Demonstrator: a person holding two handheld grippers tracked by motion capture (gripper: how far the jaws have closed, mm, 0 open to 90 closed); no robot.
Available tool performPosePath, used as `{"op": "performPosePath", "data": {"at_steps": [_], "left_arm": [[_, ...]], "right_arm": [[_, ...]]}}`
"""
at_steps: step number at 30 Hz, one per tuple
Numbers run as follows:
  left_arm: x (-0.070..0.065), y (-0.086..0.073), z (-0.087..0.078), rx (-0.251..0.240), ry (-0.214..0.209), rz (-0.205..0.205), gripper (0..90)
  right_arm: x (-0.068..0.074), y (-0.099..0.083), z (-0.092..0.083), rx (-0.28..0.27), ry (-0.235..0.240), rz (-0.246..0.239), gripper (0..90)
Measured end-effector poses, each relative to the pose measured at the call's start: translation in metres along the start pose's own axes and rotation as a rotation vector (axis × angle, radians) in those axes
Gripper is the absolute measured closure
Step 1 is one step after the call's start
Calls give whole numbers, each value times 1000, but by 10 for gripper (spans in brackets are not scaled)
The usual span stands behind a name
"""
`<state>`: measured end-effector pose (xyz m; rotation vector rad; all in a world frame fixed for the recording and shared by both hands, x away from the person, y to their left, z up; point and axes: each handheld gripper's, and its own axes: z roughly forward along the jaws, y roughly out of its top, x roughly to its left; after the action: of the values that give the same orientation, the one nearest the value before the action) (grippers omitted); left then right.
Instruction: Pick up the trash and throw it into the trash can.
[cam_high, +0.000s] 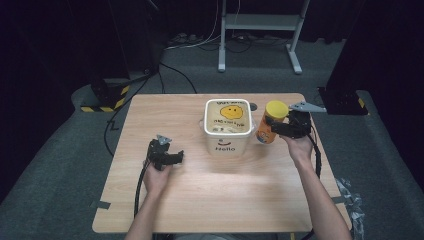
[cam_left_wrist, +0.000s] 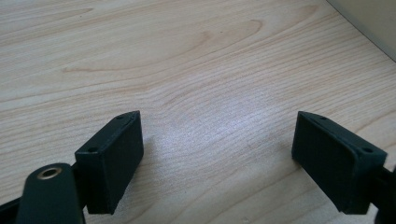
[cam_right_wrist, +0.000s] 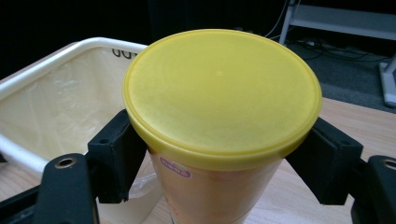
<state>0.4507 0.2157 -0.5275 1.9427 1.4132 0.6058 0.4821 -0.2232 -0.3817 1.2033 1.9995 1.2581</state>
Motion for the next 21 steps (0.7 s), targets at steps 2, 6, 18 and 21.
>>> {"op": "performPosePath", "data": {"at_steps": [2, 6, 18, 21], "left_arm": [[0, 0, 0, 0, 0, 0, 170], [0, 0, 0, 0, 0, 0, 170], [0, 0, 0, 0, 0, 0, 170], [0, 0, 0, 0, 0, -1, 171]], "right_arm": [[0, 1, -2, 2, 14, 6, 241], [2, 6, -8, -5, 27, 5, 241], [11, 23, -17, -15, 56, -27, 241], [12, 27, -19, -20, 61, -29, 240]]}}
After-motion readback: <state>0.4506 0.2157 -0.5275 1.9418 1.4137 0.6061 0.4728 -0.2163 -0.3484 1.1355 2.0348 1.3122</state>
